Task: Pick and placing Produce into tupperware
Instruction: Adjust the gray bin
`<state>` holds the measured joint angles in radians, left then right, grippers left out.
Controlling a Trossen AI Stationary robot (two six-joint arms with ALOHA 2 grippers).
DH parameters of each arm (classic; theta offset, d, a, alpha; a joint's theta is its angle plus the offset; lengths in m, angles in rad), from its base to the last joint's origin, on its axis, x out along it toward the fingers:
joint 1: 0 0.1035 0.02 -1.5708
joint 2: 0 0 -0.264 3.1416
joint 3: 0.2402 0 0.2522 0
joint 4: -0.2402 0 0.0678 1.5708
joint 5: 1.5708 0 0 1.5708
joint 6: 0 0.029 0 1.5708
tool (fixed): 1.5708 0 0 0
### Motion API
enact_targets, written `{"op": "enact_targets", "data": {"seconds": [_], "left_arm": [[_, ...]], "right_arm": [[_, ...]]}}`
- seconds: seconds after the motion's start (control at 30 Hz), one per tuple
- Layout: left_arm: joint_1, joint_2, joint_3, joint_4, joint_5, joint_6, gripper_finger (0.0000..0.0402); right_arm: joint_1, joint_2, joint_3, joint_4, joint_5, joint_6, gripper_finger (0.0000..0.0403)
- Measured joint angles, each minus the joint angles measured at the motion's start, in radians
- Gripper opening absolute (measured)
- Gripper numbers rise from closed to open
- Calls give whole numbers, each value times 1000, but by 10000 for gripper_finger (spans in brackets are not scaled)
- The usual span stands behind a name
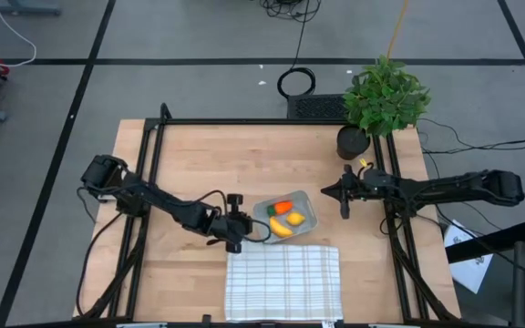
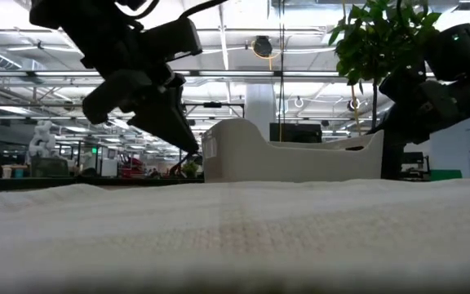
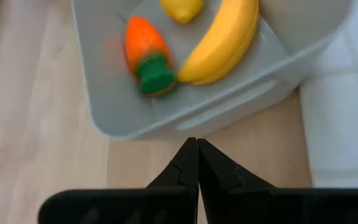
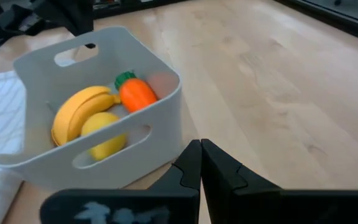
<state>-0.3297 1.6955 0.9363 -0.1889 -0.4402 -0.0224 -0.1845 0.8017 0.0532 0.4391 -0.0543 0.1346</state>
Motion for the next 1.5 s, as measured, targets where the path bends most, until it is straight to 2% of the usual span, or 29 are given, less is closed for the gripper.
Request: {"op": "enact_targets", "data": {"seconds": [0.13, 0.53, 1.0, 1.5], "left_arm": [[7, 0, 0, 31, 59, 39, 0], [96, 0, 0, 67, 107, 94, 0], [189, 0, 0, 97, 186, 160, 0], [209, 0, 0, 113, 193, 179, 0]], "right_arm": [[-13, 44, 0, 20, 0, 0, 0], [-19, 143, 0, 89, -30, -1, 0], [-17, 150, 0, 110, -160, -12, 0], [-15, 150, 0, 96, -241, -23, 0]]}}
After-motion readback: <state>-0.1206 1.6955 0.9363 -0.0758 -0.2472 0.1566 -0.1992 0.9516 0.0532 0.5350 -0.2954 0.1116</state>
